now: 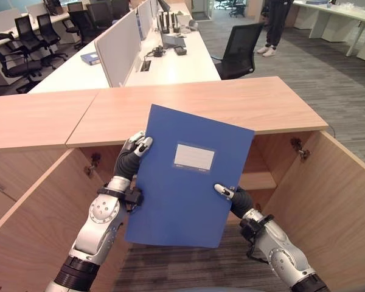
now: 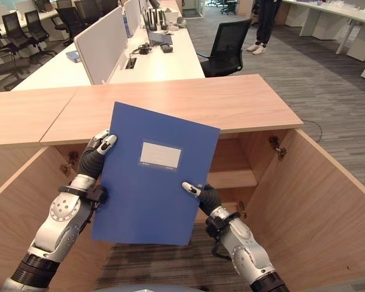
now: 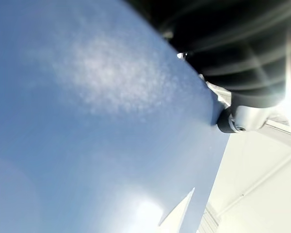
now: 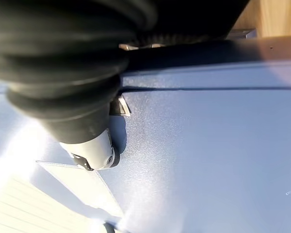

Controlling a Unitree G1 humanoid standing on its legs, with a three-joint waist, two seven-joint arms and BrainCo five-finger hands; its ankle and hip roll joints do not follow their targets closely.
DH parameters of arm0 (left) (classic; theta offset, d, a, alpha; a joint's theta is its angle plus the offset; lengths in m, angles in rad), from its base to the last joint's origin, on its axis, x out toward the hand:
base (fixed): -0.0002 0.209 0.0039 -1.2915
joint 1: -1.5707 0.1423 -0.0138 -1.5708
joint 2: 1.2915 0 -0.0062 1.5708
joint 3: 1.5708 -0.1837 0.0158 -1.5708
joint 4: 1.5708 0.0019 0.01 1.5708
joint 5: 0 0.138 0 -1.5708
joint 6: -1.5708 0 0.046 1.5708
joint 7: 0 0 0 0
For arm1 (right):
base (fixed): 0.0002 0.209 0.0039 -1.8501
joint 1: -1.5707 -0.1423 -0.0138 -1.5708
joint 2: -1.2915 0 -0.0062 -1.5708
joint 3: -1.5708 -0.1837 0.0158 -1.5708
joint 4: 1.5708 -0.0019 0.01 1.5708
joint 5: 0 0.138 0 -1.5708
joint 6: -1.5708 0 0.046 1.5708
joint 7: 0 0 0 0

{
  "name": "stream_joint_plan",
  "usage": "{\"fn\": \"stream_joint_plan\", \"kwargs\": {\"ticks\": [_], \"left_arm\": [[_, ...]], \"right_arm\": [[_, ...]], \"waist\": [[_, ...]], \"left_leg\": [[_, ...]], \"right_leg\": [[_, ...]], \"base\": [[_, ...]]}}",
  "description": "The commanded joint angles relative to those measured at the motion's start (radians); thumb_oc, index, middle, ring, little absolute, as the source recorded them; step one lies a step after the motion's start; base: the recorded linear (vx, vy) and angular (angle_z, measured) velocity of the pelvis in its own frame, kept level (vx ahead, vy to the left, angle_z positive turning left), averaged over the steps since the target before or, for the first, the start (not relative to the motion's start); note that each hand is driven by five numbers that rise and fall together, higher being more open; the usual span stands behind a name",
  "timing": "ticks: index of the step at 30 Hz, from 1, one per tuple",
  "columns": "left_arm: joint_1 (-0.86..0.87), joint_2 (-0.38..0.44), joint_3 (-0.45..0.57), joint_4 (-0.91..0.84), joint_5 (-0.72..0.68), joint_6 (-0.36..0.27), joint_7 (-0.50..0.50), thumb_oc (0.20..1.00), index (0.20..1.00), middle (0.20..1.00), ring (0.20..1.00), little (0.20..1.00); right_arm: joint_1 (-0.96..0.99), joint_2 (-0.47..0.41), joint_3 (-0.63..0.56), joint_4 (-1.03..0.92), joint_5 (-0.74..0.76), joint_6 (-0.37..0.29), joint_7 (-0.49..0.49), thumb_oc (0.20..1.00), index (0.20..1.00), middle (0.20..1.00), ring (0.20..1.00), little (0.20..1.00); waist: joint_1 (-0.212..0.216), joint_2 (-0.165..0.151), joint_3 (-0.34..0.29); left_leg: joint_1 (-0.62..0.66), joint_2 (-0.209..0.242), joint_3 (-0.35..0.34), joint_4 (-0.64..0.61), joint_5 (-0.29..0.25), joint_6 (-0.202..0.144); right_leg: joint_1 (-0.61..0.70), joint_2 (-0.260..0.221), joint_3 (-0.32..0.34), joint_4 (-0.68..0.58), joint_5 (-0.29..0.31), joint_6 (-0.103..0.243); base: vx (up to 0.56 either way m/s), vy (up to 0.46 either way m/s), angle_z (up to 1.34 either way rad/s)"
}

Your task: Put the empty folder in the office cabinet

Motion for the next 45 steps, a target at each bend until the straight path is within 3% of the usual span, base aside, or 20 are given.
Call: {"fn": "stream_joint_plan", "kwargs": {"ticks": [1,2,3,4,7,11,16,18,24,29,32,33,36,38,39,40,42,44,45], "left_arm": [[-0.036,-0.004,0.04,-0.001,-0.03,-0.067,-0.032,0.2,0.2,0.2,0.2,0.2],[-0.03,-0.003,0.047,0.002,-0.029,-0.067,-0.034,0.209,0.209,0.209,0.209,0.209],[-0.022,-0.004,0.055,0.007,-0.03,-0.066,-0.035,0.536,0.536,0.536,0.536,0.536],[-0.005,0.001,0.07,0.025,-0.035,-0.064,-0.044,1.0,1.0,1.0,1.0,1.0],[0.036,0.008,0.105,0.057,-0.048,-0.054,-0.072,1.0,1.0,1.0,1.0,1.0],[0.131,0.02,0.207,0.238,-0.01,-0.049,-0.1,1.0,1.0,1.0,1.0,1.0],[0.186,0.003,0.244,0.393,-0.024,-0.035,-0.122,1.0,1.0,1.0,1.0,1.0],[0.196,-0.019,0.219,0.566,0.002,-0.041,-0.163,1.0,1.0,1.0,1.0,1.0],[0.196,-0.049,0.139,0.772,0.071,-0.021,-0.2,1.0,1.0,1.0,1.0,1.0],[0.166,-0.074,0.086,0.9,0.108,-0.017,-0.205,1.0,1.0,1.0,1.0,1.0],[0.154,-0.087,0.078,0.953,0.111,-0.015,-0.209,1.0,1.0,1.0,1.0,1.0],[0.151,-0.091,0.068,0.979,0.121,-0.015,-0.209,1.0,1.0,1.0,1.0,1.0],[0.148,-0.093,0.051,1.013,0.148,-0.01,-0.212,1.0,1.0,1.0,1.0,1.0],[0.147,-0.094,0.049,1.038,0.159,-0.013,-0.212,1.0,1.0,1.0,1.0,1.0],[0.143,-0.089,0.04,1.058,0.178,-0.015,-0.213,1.0,1.0,1.0,1.0,1.0],[0.143,-0.089,0.04,1.059,0.178,-0.016,-0.213,1.0,1.0,1.0,1.0,1.0],[0.139,-0.089,0.032,1.074,0.188,-0.012,-0.218,1.0,1.0,1.0,1.0,1.0],[0.136,-0.093,0.03,1.084,0.192,-0.014,-0.219,1.0,1.0,1.0,1.0,1.0],[0.134,-0.1,0.026,1.087,0.199,-0.013,-0.22,1.0,1.0,1.0,1.0,1.0]], "right_arm": [[-0.059,0.052,-0.004,-0.015,0.028,-0.02,0.029,0.2,0.2,0.2,0.2,0.2],[-0.056,0.049,-0.007,-0.015,0.023,-0.018,0.03,0.2,0.2,0.2,0.2,0.2],[-0.055,0.046,-0.014,-0.014,0.016,-0.016,0.031,0.2,0.2,0.2,0.2,0.2],[-0.05,0.032,-0.028,-0.014,-0.006,-0.016,0.035,0.2,0.2,0.2,0.2,0.2],[-0.039,0.008,-0.063,-0.011,-0.056,-0.013,0.042,0.2,0.2,0.2,0.2,0.2],[0.005,-0.04,-0.178,0.009,-0.122,-0.007,0.059,0.2,0.2,0.2,0.2,0.2],[0.033,-0.043,-0.209,0.066,-0.149,0.001,0.063,0.2,0.2,0.2,0.2,0.2],[0.055,-0.002,-0.202,0.192,-0.139,-0.001,0.059,0.2,0.2,0.2,0.2,0.2],[0.049,0.07,-0.199,0.383,-0.138,-0.02,0.011,0.2,0.2,0.2,0.2,0.2],[-0.012,0.118,-0.188,0.497,-0.106,-0.028,-0.023,0.2,0.2,0.2,0.2,0.2],[-0.041,0.133,-0.192,0.538,-0.104,-0.035,-0.036,0.2,0.2,0.2,0.2,0.2],[-0.08,0.144,-0.198,0.59,-0.102,-0.039,-0.059,0.2,0.2,0.2,0.2,0.2],[-0.101,0.164,-0.23,0.626,-0.075,-0.05,-0.078,0.2,0.2,0.2,0.2,0.2],[-0.106,0.168,-0.251,0.632,-0.048,-0.056,-0.092,0.2,0.2,0.2,0.2,0.2],[-0.115,0.164,-0.257,0.64,-0.033,-0.061,-0.101,0.2,0.2,0.2,0.2,0.2],[-0.115,0.164,-0.257,0.64,-0.032,-0.061,-0.101,0.2,0.2,0.2,0.2,0.2],[-0.128,0.161,-0.268,0.654,-0.013,-0.065,-0.107,0.2,0.2,0.2,0.2,0.2],[-0.131,0.162,-0.275,0.659,-0.008,-0.069,-0.11,0.2,0.2,0.2,0.2,0.2],[-0.128,0.164,-0.291,0.666,-0.001,-0.071,-0.112,0.2,0.2,0.2,0.2,0.2]], "waist": [[-0.001,-0.039,-0.021],[-0.001,-0.039,-0.021],[0.0,-0.039,-0.021],[0.003,-0.04,-0.021],[0.008,-0.04,-0.022],[0.019,-0.043,-0.019],[0.027,-0.048,-0.011],[0.038,-0.056,-0.002],[0.05,-0.062,0.012],[0.065,-0.059,0.041],[0.073,-0.057,0.054],[0.074,-0.049,0.077],[0.074,-0.03,0.088],[0.064,-0.034,0.084],[0.055,-0.039,0.082],[0.053,-0.036,0.085],[0.038,-0.039,0.087],[0.031,-0.04,0.087],[0.017,-0.041,0.086]], "left_leg": [[-0.019,-0.009,-0.022,0.003,-0.03,-0.016],[-0.02,-0.009,-0.023,0.003,-0.03,-0.016],[-0.02,-0.009,-0.023,0.003,-0.03,-0.016],[-0.02,-0.01,-0.023,0.003,-0.029,-0.016],[-0.021,-0.011,-0.026,0.003,-0.03,-0.015],[-0.024,-0.012,-0.032,0.003,-0.031,-0.015],[-0.031,-0.014,-0.033,0.003,-0.029,-0.012],[-0.042,-0.017,-0.039,0.003,-0.026,-0.009],[-0.058,-0.029,-0.05,0.003,-0.026,0.008],[-0.063,-0.039,-0.056,0.004,-0.03,0.036],[-0.059,-0.046,-0.055,0.011,-0.037,0.052],[-0.045,-0.049,-0.049,0.015,-0.045,0.068],[-0.021,-0.044,-0.059,0.016,-0.06,0.076],[0.014,-0.055,-0.068,0.008,-0.079,0.07],[0.033,-0.062,-0.076,0.004,-0.096,0.061],[0.036,-0.059,-0.078,0.004,-0.098,0.06],[0.06,-0.062,-0.087,0.003,-0.118,0.047],[0.071,-0.061,-0.093,0.003,-0.127,0.041],[0.096,-0.056,-0.095,0.003,-0.145,0.031]], "right_leg": [[0.014,-0.065,-0.006,0.024,-0.036,0.074],[0.014,-0.066,-0.006,0.024,-0.036,0.074],[0.014,-0.065,-0.007,0.023,-0.037,0.074],[0.015,-0.065,-0.01,0.024,-0.037,0.075],[0.017,-0.064,-0.012,0.024,-0.039,0.075],[0.016,-0.067,-0.019,0.022,-0.038,0.078],[0.011,-0.068,-0.026,0.023,-0.038,0.081],[0.005,-0.073,-0.032,0.027,-0.037,0.087],[-0.021,-0.085,-0.039,0.072,-0.046,0.096],[-0.099,-0.099,-0.039,0.213,-0.063,0.115],[-0.161,-0.109,-0.033,0.323,-0.041,0.141],[-0.231,-0.119,-0.037,0.45,0.044,0.176],[-0.291,-0.125,-0.061,0.563,0.067,0.196],[-0.291,-0.142,-0.076,0.488,0.052,0.18],[-0.296,-0.155,-0.091,0.377,0.032,0.156],[-0.29,-0.152,-0.095,0.374,0.031,0.156],[-0.3,-0.163,-0.101,0.237,0.061,0.149],[-0.307,-0.164,-0.091,0.194,0.084,0.154],[-0.325,-0.177,-0.059,0.161,0.131,0.172]], "base": [[0.0,0.0,0.0],[0.0,0.0,0.0],[0.0,0.0,0.0],[0.0,0.0,0.0],[0.01,0.008,0.0],[0.02,0.021,0.01],[0.0,0.028,0.05],[0.01,0.073,0.08],[0.0,0.062,0.06],[-0.04,0.082,0.05],[-0.03,0.094,-0.03],[-0.03,0.106,0.02],[0.09,0.074,-0.14],[0.27,-0.037,0.14],[0.21,-0.068,0.2],[0.2,-0.101,0.12],[0.2,-0.11,0.07],[0.19,-0.101,0.07],[0.19,-0.123,0.18]]}}
